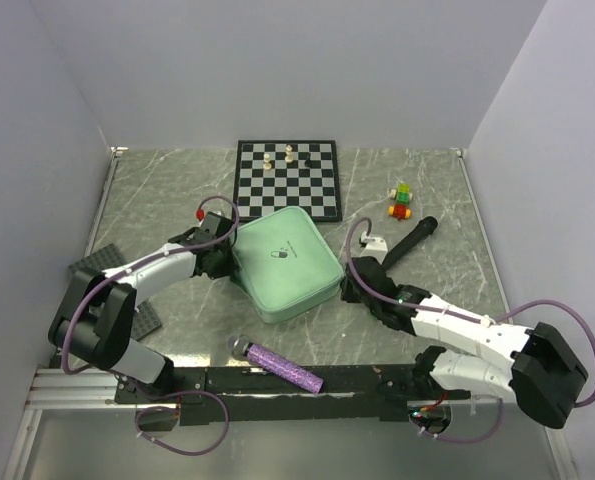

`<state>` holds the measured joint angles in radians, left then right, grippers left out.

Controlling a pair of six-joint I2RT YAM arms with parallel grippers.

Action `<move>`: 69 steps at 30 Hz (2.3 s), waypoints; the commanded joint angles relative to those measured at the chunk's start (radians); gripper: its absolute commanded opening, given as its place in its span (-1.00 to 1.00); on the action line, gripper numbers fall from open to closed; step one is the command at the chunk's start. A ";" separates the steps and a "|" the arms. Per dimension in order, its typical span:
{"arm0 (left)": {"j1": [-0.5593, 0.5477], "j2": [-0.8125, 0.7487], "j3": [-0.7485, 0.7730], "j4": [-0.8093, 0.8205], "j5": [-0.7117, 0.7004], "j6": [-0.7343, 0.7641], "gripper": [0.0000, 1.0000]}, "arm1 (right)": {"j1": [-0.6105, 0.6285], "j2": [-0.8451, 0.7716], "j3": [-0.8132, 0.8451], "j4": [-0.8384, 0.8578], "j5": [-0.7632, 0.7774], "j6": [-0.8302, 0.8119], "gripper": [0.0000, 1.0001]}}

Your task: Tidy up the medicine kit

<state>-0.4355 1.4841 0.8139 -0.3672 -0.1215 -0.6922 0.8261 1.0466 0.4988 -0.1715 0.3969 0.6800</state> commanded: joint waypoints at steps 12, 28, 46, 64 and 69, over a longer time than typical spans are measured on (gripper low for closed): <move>0.055 0.054 0.030 0.042 -0.144 0.147 -0.99 | -0.128 0.106 0.046 0.323 0.036 -0.358 -1.00; 0.044 0.073 0.045 0.102 -0.144 0.316 -0.99 | -0.061 0.170 0.161 0.257 0.025 -0.605 -1.00; 0.035 0.041 0.130 -0.007 -0.081 0.212 -0.56 | -0.045 0.018 0.121 0.100 -0.087 -0.465 -0.07; 0.052 -0.309 0.134 -0.102 -0.179 0.073 0.93 | -0.065 -0.160 0.201 -0.120 -0.027 -0.410 1.00; 0.134 -0.402 0.134 -0.127 -0.165 0.028 0.93 | -0.110 -0.194 0.230 -0.224 0.081 -0.321 1.00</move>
<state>-0.3679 1.1419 0.9264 -0.4717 -0.2646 -0.6025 0.7570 0.8871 0.6617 -0.3000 0.3614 0.2703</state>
